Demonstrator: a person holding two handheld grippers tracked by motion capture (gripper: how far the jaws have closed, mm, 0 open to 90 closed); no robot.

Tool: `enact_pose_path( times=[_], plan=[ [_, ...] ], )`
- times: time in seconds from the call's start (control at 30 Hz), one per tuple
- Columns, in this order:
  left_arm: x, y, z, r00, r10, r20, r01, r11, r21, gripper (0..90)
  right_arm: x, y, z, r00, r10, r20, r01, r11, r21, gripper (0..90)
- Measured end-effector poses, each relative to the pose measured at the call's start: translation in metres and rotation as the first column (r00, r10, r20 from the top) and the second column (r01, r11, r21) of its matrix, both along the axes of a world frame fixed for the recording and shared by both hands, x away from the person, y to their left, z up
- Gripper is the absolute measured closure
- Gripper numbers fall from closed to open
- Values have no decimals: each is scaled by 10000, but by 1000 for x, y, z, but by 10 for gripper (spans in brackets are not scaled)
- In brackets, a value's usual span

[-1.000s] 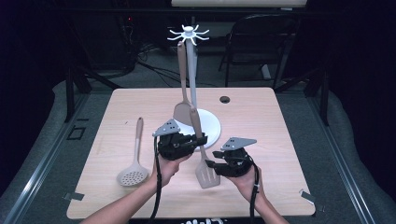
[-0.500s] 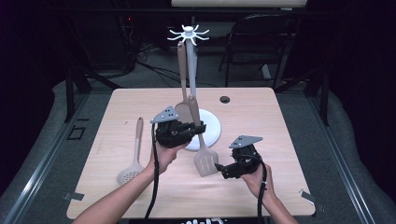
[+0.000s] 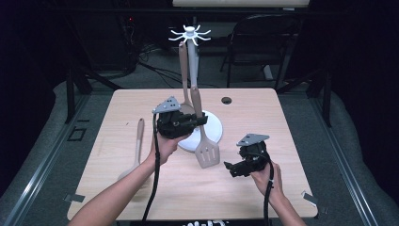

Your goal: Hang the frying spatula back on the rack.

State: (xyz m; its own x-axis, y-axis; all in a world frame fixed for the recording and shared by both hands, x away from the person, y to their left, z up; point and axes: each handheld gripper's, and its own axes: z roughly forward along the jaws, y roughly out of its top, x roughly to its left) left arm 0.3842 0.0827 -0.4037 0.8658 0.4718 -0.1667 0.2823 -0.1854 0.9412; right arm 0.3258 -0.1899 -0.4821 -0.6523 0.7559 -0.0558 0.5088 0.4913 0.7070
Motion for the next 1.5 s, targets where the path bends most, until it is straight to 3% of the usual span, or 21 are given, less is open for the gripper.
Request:
enact_pose_path(
  times=[0.1,0.47,0.93,1.5],
  plan=[
    [3,-1,5,9999,-14,133,12,9999,134,769,1,-3,0,9999,-72,-72,71,9997,-212,0],
    [17,-4,16,9998,97,149,-100,9997,219,770,6,-5,-5,9991,-80,-407,70,9997,-251,0],
    [31,-13,33,9996,5,292,-16,9993,386,771,6,-3,-6,9989,-16,-468,-4,9991,-427,0],
    [54,-13,53,9991,355,251,-365,9984,429,771,6,-2,-7,9988,49,-482,-77,9983,-585,0]
  ],
)
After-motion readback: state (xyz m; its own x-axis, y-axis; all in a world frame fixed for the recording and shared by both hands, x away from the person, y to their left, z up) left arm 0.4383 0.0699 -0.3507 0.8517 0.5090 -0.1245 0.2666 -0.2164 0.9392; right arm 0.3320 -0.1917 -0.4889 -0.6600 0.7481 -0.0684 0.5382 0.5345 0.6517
